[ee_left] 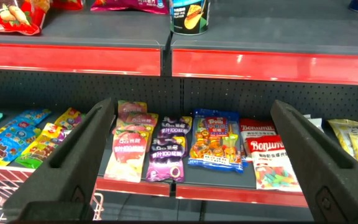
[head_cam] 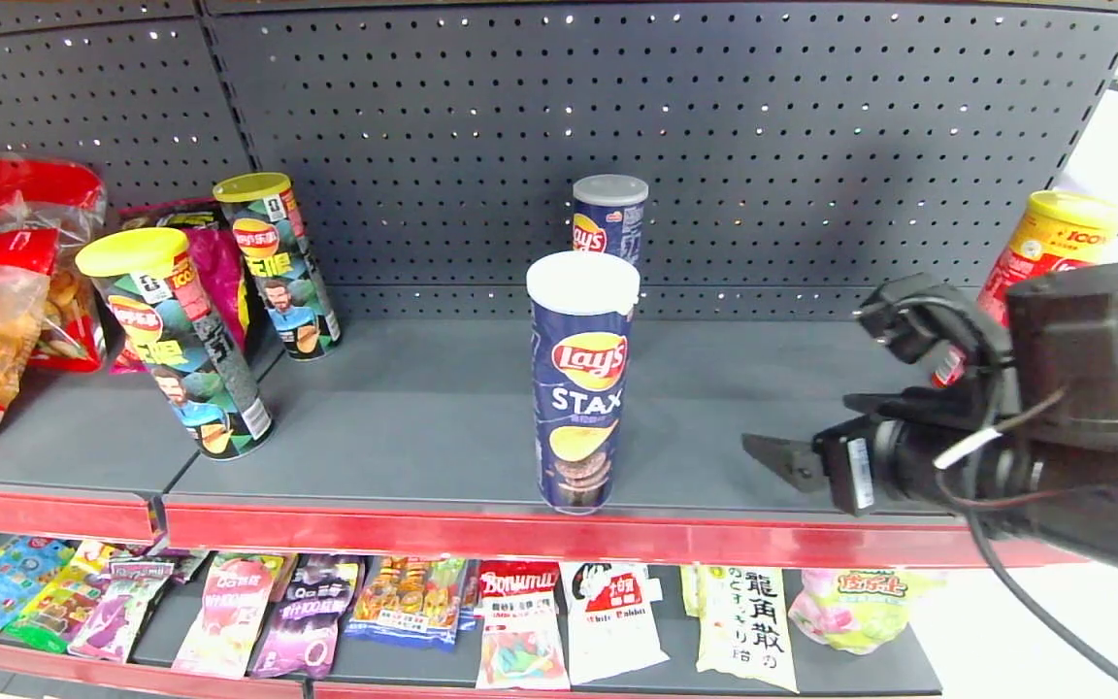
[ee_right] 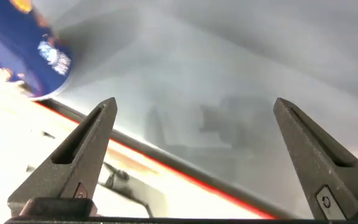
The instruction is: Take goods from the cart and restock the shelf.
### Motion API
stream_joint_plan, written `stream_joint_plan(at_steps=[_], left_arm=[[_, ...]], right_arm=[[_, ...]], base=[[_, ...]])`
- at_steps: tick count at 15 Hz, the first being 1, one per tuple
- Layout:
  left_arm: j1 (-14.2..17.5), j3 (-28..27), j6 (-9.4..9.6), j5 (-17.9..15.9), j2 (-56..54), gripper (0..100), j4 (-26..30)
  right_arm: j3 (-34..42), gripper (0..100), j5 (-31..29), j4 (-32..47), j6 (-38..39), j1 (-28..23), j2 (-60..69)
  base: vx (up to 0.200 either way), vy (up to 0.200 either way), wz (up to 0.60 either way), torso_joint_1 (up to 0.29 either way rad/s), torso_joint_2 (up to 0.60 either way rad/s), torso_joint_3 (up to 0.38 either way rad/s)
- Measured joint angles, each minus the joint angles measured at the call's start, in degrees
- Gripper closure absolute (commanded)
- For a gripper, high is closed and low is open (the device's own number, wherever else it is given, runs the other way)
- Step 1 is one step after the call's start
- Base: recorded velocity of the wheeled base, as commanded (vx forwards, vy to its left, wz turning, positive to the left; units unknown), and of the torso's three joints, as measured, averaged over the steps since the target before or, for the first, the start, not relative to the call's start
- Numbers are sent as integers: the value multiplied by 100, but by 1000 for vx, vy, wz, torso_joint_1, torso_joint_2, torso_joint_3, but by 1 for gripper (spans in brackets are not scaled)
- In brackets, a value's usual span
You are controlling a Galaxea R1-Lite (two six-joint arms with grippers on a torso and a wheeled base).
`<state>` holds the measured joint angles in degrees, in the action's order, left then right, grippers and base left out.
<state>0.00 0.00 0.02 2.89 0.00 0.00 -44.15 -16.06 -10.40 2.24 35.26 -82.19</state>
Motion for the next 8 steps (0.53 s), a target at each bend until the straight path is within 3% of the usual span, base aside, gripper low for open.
stream_joint_plan(at_steps=[5,8], left_arm=[[0,0,0,-2,0,0,0],[0,0,0,-2,0,0,0]], right_arm=[[1484,0,379,-11,-358,-692,1952],[2439,0,1638,26,-930,-1577,3217]], base=[[0,0,0,0,0,0],[0,0,0,0,0,0]])
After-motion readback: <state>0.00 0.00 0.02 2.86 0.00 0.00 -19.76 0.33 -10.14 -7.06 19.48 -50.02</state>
